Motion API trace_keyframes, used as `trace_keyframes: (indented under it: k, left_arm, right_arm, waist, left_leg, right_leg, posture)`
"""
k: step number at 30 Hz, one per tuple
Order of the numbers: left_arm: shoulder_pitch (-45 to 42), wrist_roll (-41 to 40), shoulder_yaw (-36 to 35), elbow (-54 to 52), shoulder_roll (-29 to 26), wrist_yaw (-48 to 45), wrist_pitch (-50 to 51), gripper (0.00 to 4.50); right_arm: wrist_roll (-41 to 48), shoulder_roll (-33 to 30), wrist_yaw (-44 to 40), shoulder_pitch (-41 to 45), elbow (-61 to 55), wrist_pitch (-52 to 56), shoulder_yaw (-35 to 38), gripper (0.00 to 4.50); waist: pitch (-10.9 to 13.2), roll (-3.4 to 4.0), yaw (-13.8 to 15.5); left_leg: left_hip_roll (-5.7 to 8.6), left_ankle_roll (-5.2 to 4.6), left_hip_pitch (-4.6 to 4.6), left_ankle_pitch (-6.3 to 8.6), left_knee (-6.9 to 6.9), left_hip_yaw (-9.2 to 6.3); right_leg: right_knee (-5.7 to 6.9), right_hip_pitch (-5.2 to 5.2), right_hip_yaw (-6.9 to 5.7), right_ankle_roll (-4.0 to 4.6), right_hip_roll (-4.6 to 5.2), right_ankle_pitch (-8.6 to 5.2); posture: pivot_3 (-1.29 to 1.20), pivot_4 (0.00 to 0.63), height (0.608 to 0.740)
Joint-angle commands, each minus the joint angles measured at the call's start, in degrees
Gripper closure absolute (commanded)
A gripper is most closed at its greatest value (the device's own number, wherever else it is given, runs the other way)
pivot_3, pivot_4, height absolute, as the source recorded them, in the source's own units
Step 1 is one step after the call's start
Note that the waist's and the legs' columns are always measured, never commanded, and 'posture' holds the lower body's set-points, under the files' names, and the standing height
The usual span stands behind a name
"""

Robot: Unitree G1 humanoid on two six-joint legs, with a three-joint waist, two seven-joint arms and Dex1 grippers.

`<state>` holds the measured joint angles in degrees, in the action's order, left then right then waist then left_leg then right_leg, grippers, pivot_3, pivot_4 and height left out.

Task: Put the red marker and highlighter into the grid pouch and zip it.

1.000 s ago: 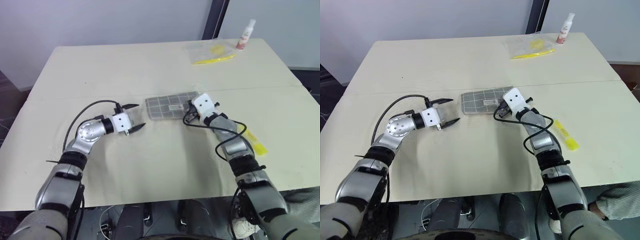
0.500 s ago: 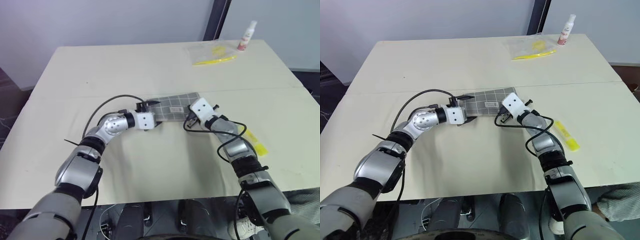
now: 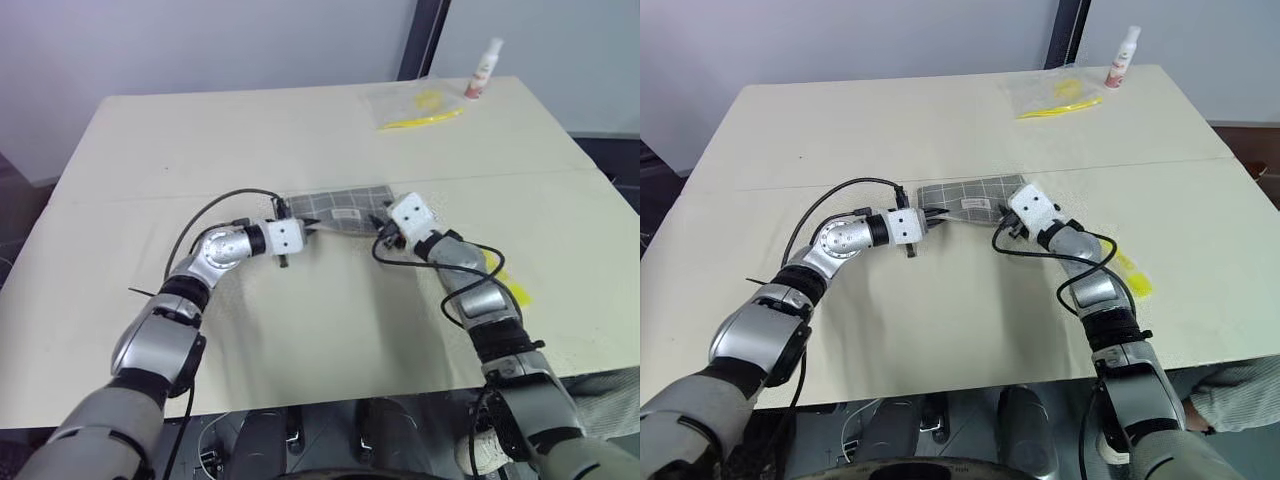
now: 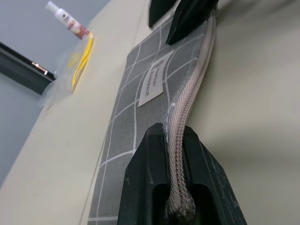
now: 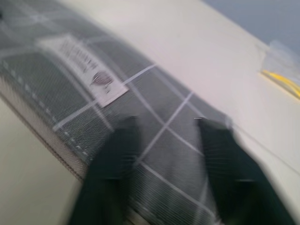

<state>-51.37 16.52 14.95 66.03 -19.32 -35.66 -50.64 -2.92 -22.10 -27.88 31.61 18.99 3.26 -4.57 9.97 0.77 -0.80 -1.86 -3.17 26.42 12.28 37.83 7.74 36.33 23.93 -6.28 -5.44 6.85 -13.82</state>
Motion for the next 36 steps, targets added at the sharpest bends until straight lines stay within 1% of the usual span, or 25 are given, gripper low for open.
trace_keyframes:
  k: [1, 2, 4, 7, 10, 13, 17, 23, 26, 28, 29, 30, 31, 32, 33, 36]
  left_arm:
    - [2.95, -2.27, -0.62, -2.87, -0.63, -2.47, 0.62, 4.50]
    - [3.46, -3.38, -1.29, -4.13, -0.68, -2.77, 1.14, 4.50]
    - [4.42, -4.45, -2.09, -7.09, -1.28, -2.43, 1.70, 4.50]
    - [5.45, -7.58, -4.01, -12.61, -1.81, -2.55, 4.33, 4.50]
    - [6.99, -10.21, -5.28, -20.11, -2.98, -3.70, 7.08, 4.50]
    - [8.84, -12.33, -5.66, -27.04, -3.94, -5.00, 10.03, 4.50]
    - [10.97, -13.16, -5.64, -34.00, -4.75, -5.63, 13.81, 4.50]
    - [12.25, -12.17, -5.27, -37.22, -4.62, -4.93, 16.38, 4.50]
    - [12.27, -12.06, -5.31, -37.82, -4.34, -4.52, 17.18, 4.50]
    - [12.26, -11.67, -5.17, -37.73, -4.32, -4.32, 17.15, 4.50]
    - [12.26, -11.44, -5.02, -37.71, -4.37, -4.31, 17.10, 4.50]
    - [12.27, -11.24, -4.93, -37.70, -4.42, -4.25, 17.01, 4.50]
    - [12.34, -11.25, -4.96, -37.71, -4.39, -4.16, 17.07, 4.50]
    - [12.38, -11.05, -4.95, -37.61, -4.42, -4.05, 17.01, 4.50]
    - [12.44, -10.83, -4.86, -37.55, -4.46, -4.03, 16.88, 4.50]
    - [12.91, -9.97, -4.30, -37.68, -4.59, -4.00, 16.25, 4.50]
  right_arm:
    - [3.03, -3.85, -4.28, -2.21, -9.01, 4.61, 2.34, 0.44]
    - [3.22, -5.00, -4.89, -3.15, -10.63, 5.73, 2.69, 0.02]
    - [5.06, -7.05, -6.92, -5.73, -14.44, 8.79, 3.79, 0.02]
    - [6.33, -9.01, -7.86, -8.35, -18.68, 11.36, 5.21, 0.02]
    - [7.26, -9.08, -7.13, -9.62, -20.47, 13.05, 6.28, 0.02]
    - [8.51, -7.99, -5.71, -9.51, -20.60, 13.97, 7.77, 0.02]
    - [11.31, -5.98, -4.78, -8.78, -20.19, 16.33, 8.90, 0.02]
    - [16.44, -1.10, -2.13, -7.78, -20.03, 20.52, 11.50, 0.02]
    - [18.69, 0.14, -2.18, -7.77, -20.33, 22.66, 12.08, 0.83]
    - [20.41, 1.12, -1.76, -7.84, -20.95, 24.96, 12.19, 1.84]
    - [20.76, 1.10, -1.74, -8.00, -21.47, 25.85, 12.02, 2.27]
    - [21.08, 1.03, -1.55, -8.19, -21.97, 26.67, 12.03, 2.91]
    - [21.10, 0.78, -1.20, -8.54, -22.40, 27.43, 12.02, 3.44]
    - [21.17, 0.50, -1.06, -8.95, -22.75, 28.02, 11.98, 3.87]
    - [21.31, 0.38, -0.94, -9.36, -23.14, 28.32, 12.05, 4.44]
    - [19.88, -0.96, -1.61, -10.56, -25.21, 28.22, 10.18, 4.44]
  waist:
    - [0.00, 0.00, 0.08]
    - [0.00, 0.00, 0.11]
    - [0.01, -0.01, 0.08]
    - [0.02, -0.03, 0.05]
    - [0.05, -0.05, -0.03]
    - [0.05, -0.05, 0.02]
    - [0.05, -0.04, 0.15]
    - [0.05, -0.04, 0.15]
    - [0.05, -0.04, 0.19]
    - [0.05, -0.04, 0.15]
    - [0.05, -0.04, 0.14]
    - [0.05, -0.04, 0.15]
    - [0.05, -0.04, 0.17]
    - [0.05, -0.04, 0.18]
    - [0.05, -0.04, 0.19]
    - [0.05, -0.04, 0.19]
  left_leg:
    - [0.00, 0.00, 0.01, 0.00, 0.00, -0.02]
    - [0.00, -0.02, 0.01, 0.02, 0.00, -0.02]
    - [0.00, -0.05, 0.02, 0.05, 0.02, -0.02]
    - [0.00, -0.05, 0.07, 0.06, 0.02, -0.02]
    - [-0.03, -0.04, 0.10, 0.05, 0.04, -0.02]
    - [-0.03, -0.02, 0.09, 0.04, 0.05, -0.02]
    - [-0.02, -0.03, 0.09, 0.04, 0.07, -0.01]
    - [-0.01, -0.03, 0.10, 0.04, 0.11, -0.01]
    - [-0.01, -0.03, 0.10, 0.04, 0.11, -0.01]
    - [-0.01, -0.03, 0.10, 0.04, 0.10, -0.01]
    - [-0.01, -0.03, 0.10, 0.04, 0.10, -0.01]
    - [-0.01, -0.03, 0.10, 0.04, 0.10, -0.01]
    - [-0.01, -0.03, 0.10, 0.04, 0.10, -0.01]
    - [-0.01, -0.03, 0.10, 0.04, 0.10, -0.01]
    - [-0.01, -0.03, 0.10, 0.04, 0.10, -0.01]
    - [-0.01, -0.03, 0.10, 0.04, 0.10, -0.01]
  right_leg:
    - [0.00, 0.00, 0.00, 0.00, 0.00, 0.00]
    - [0.00, 0.00, 0.00, 0.00, 0.01, 0.00]
    - [-0.01, 0.01, 0.00, 0.00, 0.03, 0.00]
    - [-0.01, 0.07, 0.01, 0.00, 0.04, 0.00]
    - [0.02, 0.13, 0.01, 0.00, 0.04, 0.00]
    - [0.04, 0.12, 0.01, 0.00, 0.04, 0.01]
    - [0.03, 0.09, 0.01, 0.00, 0.04, 0.01]
    - [0.03, 0.07, 0.01, -0.01, 0.03, 0.01]
    - [0.03, 0.06, 0.01, -0.01, 0.03, 0.01]
    - [0.03, 0.06, 0.01, -0.01, 0.03, 0.01]
    - [0.03, 0.07, 0.01, -0.01, 0.03, 0.01]
    - [0.03, 0.07, 0.01, -0.01, 0.03, 0.01]
    - [0.03, 0.07, 0.01, -0.01, 0.03, 0.01]
    - [0.04, 0.07, 0.01, -0.01, 0.03, 0.01]
    - [0.03, 0.07, 0.01, -0.01, 0.03, 0.01]
    - [0.03, 0.07, 0.01, -0.01, 0.03, 0.01]
  posture:
    - [0.00, 0.150, 0.740]
    - [0.00, 0.150, 0.740]
    - [0.00, 0.150, 0.740]
    - [0.00, 0.150, 0.740]
    - [0.00, 0.150, 0.740]
    - [0.00, 0.150, 0.740]
    - [0.00, 0.150, 0.740]
    - [0.00, 0.150, 0.740]
    - [0.00, 0.150, 0.740]
    - [0.00, 0.150, 0.740]
    - [0.00, 0.150, 0.740]
    - [0.00, 0.150, 0.740]
    - [0.00, 0.150, 0.740]
    - [0.00, 0.150, 0.740]
    - [0.00, 0.150, 0.740]
    - [0.00, 0.150, 0.740]
